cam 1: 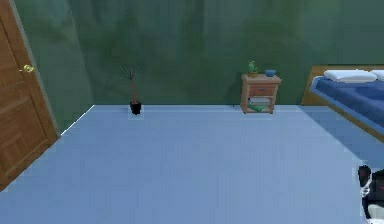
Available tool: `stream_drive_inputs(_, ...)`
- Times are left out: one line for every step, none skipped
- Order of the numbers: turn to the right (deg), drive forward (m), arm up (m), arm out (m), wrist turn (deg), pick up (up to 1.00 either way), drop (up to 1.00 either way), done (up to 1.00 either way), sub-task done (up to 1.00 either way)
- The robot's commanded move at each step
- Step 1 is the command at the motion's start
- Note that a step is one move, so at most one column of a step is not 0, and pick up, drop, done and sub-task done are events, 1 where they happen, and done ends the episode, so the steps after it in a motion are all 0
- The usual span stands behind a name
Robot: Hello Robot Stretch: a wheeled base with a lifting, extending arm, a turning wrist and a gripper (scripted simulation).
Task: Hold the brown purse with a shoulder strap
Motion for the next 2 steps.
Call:
stream_drive_inputs(0.0,0.0,0.5,0.0,0.0,0.0,0.0,0.0,0.0)
stream_drive_inputs(0.0,0.0,0.32,0.0,0.0,0.0,0.0,0.0,0.0)
